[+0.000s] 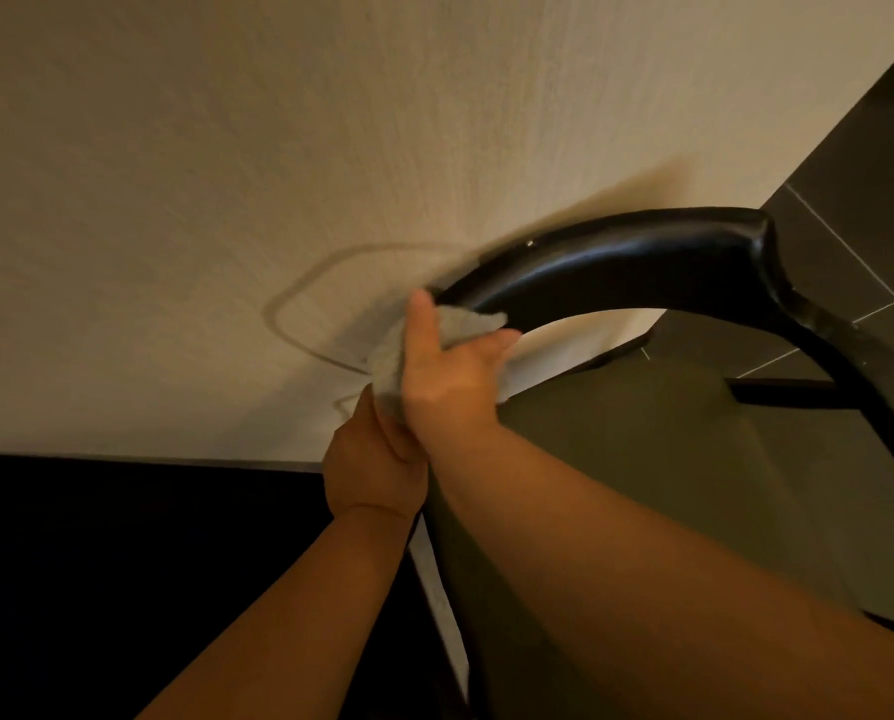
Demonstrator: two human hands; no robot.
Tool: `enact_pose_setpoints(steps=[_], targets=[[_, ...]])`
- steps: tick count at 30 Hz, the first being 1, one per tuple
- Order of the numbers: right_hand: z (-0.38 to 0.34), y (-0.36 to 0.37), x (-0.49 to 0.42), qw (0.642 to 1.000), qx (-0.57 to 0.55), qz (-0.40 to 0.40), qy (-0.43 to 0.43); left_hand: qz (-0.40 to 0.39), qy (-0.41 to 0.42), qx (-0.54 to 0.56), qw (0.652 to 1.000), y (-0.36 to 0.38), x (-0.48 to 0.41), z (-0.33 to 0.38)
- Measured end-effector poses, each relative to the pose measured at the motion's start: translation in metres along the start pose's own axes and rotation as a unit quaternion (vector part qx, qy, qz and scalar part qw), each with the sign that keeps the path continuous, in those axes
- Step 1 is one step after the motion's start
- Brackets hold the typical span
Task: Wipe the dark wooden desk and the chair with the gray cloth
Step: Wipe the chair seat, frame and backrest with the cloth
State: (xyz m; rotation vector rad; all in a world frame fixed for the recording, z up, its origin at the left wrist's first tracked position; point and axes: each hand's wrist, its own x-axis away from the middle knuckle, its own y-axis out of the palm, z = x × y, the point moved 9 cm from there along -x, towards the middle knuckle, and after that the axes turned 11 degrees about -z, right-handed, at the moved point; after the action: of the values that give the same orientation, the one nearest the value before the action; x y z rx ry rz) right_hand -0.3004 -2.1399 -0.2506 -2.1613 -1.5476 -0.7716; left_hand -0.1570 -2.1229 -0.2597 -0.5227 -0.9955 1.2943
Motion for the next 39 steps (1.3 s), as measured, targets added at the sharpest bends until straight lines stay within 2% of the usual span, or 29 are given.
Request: enact_pose_setpoints(steps=[2, 4, 6, 9, 13, 18, 19, 21, 24, 26, 28, 29, 35, 39], targets=[[0.004, 0.005, 0.000, 0.999, 0.036, -0.010, -0.004, -0.006, -0.014, 0.005, 1.000, 0.000, -0.002, -0.005], [-0.003, -0.004, -0.003, 0.998, 0.066, -0.014, 0.018, 0.033, 0.014, 0.035, 0.999, -0.006, 0.001, 0.001], [-0.011, -0.022, -0.013, 0.999, 0.025, 0.004, 0.025, 0.071, 0.053, 0.055, 0.995, -0.009, 0.005, 0.008], [-0.015, -0.052, -0.021, 0.996, -0.032, 0.077, 0.044, 0.090, 0.065, 0.064, 0.992, -0.009, 0.008, 0.009], [-0.018, -0.062, 0.003, 0.998, -0.032, 0.054, -0.014, 0.091, 0.060, 0.062, 0.992, -0.011, 0.007, 0.008], [-0.037, -0.116, 0.029, 0.995, -0.066, 0.077, 0.006, 0.093, 0.057, 0.044, 0.993, -0.013, 0.010, 0.010], [-0.050, -0.130, 0.033, 0.994, -0.064, 0.092, -0.013, 0.093, 0.055, 0.045, 0.993, -0.013, 0.009, 0.010], [-0.088, -0.154, 0.048, 0.984, -0.039, 0.123, -0.119, 0.097, 0.047, 0.040, 0.993, -0.013, 0.008, 0.009], [-0.133, -0.147, 0.057, 0.942, 0.100, 0.143, -0.287, 0.096, 0.042, 0.034, 0.994, -0.012, 0.007, 0.009], [-0.135, -0.115, 0.051, 0.877, 0.271, 0.135, -0.373, 0.090, 0.045, 0.036, 0.994, -0.011, 0.008, 0.008], [-0.113, -0.083, 0.035, 0.794, 0.442, 0.137, -0.393, 0.090, 0.044, 0.035, 0.994, -0.011, 0.009, 0.010], [-0.104, -0.076, 0.028, 0.763, 0.489, 0.143, -0.397, 0.090, 0.042, 0.033, 0.995, -0.011, 0.008, 0.011], [-0.110, -0.114, 0.006, 0.659, 0.583, 0.210, -0.425, 0.092, 0.034, 0.027, 0.995, -0.012, 0.009, 0.013], [-0.115, -0.140, -0.002, 0.658, 0.589, 0.260, -0.390, 0.097, 0.039, 0.021, 0.994, -0.015, 0.010, 0.016]])
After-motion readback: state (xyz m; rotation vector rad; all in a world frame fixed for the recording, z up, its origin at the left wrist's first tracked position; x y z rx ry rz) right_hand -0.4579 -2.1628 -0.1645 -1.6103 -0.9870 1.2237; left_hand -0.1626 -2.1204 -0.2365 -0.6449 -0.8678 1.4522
